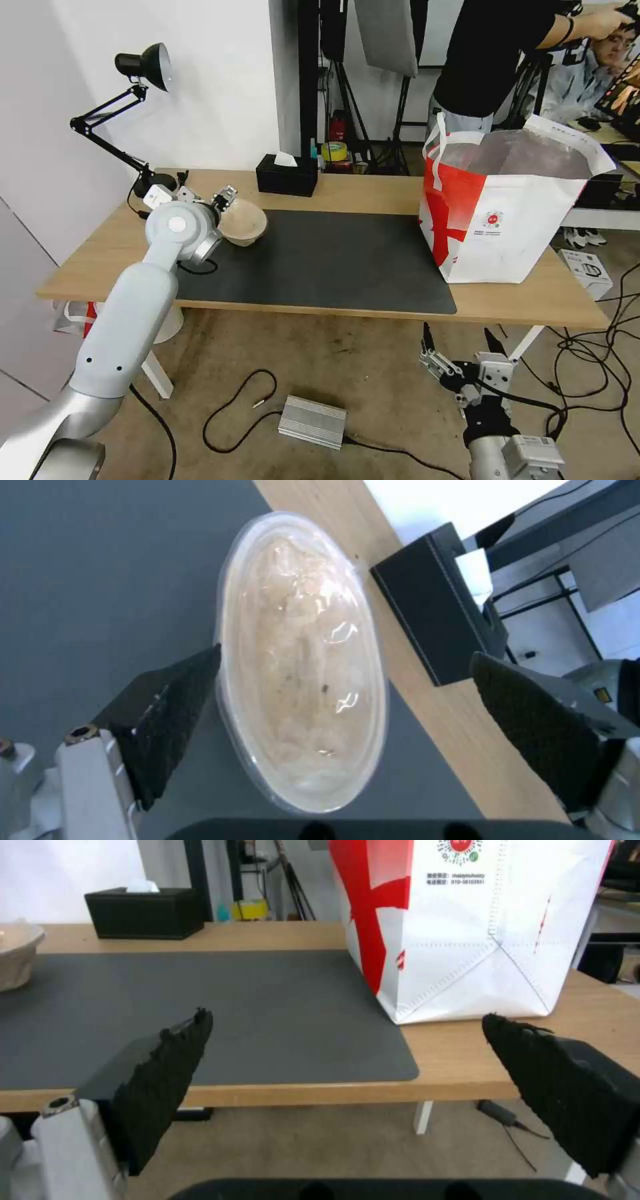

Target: Pick up the trash from the table and place it into the takeout bag.

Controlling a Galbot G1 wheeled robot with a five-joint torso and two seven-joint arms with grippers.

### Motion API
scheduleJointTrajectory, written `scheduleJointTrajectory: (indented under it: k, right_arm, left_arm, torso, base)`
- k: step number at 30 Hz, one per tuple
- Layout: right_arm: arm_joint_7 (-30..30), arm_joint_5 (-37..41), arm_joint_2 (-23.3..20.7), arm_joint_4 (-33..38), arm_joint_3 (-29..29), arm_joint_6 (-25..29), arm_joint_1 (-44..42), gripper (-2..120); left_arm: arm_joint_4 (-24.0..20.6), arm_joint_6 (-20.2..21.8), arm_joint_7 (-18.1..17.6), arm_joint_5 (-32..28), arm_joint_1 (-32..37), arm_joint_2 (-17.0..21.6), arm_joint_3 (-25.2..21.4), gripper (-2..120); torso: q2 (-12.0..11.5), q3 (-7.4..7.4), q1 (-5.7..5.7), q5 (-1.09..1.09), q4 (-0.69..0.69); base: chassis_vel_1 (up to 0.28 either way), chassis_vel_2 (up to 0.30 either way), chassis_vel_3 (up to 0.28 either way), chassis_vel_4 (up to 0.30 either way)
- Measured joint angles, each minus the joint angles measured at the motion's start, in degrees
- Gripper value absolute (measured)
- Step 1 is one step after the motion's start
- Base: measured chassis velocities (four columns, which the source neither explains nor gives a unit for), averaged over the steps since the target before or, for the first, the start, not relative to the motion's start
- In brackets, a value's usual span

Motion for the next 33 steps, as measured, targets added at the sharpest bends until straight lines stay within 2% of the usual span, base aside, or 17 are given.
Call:
scheduleJointTrajectory:
  k: [20,23,33]
  right_arm:
    - [0.00,0.00,0.00,0.00,0.00,0.00,0.00,100]
    - [0.00,0.00,0.00,0.00,0.00,0.00,0.00,100]
    - [0.00,0.00,0.00,0.00,0.00,0.00,0.00,100]
  left_arm:
    - [4.31,-0.07,-1.68,2.20,-0.82,-1.27,1.41,100]
    - [6.32,-0.06,-2.00,2.66,-1.32,-3.06,1.75,100]
    - [8.29,-0.09,-2.40,3.06,-2.62,-4.79,2.48,100]
  torso:
    - [0.00,0.00,0.00,0.01,0.00]
    - [0.00,0.00,0.01,0.01,0.00]
    - [0.00,0.00,0.00,0.01,0.00]
  base:
    - [0.000,0.000,0.000,0.000]
    - [0.000,0.000,0.000,0.000]
    - [0.000,0.000,0.000,0.000]
